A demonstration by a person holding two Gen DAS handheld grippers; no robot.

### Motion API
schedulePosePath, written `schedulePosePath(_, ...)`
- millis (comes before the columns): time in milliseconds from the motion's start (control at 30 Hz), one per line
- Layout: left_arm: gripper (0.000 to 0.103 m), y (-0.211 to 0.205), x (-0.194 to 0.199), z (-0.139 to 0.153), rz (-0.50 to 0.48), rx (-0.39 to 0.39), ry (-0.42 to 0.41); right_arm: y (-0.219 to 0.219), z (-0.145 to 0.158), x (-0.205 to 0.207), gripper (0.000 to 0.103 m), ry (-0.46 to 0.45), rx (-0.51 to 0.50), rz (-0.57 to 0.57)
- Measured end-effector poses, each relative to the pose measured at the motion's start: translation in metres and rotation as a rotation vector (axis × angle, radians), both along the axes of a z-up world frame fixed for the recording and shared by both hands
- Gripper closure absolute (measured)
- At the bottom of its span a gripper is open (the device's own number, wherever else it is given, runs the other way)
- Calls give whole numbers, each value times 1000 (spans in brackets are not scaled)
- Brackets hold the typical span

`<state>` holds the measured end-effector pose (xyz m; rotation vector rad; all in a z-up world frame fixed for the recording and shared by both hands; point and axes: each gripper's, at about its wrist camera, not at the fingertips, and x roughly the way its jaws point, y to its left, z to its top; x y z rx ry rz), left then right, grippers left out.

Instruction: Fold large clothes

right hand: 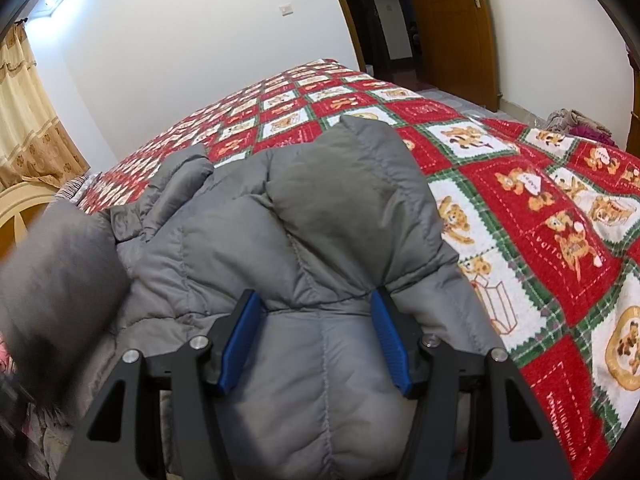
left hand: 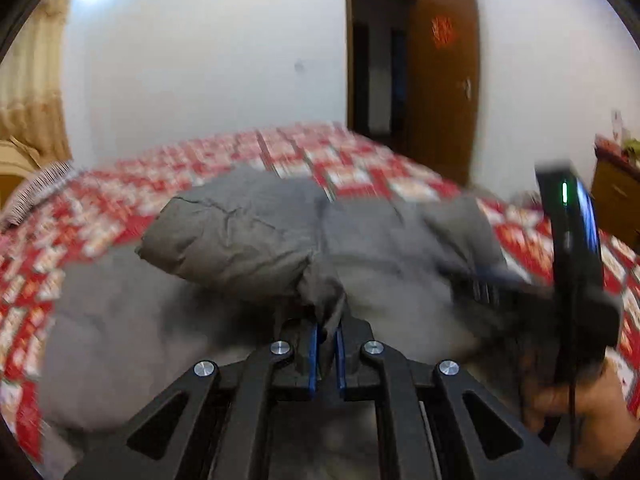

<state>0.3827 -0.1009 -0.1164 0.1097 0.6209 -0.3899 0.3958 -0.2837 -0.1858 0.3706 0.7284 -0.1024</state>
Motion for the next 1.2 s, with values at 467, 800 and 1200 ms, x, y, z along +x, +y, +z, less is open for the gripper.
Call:
schedulePosePath(467, 27, 67, -86, 16, 21, -15, 94, -6, 11, -5, 40, 18, 34, 12)
schedulePosePath(800, 27, 175, -27, 53, 418, -53, 4, 20, 93, -72, 46, -173, -9, 11)
schedulePosePath(1200, 26, 196, 30, -50, 523, 80, 254, 70, 10, -34, 67, 96, -52, 190)
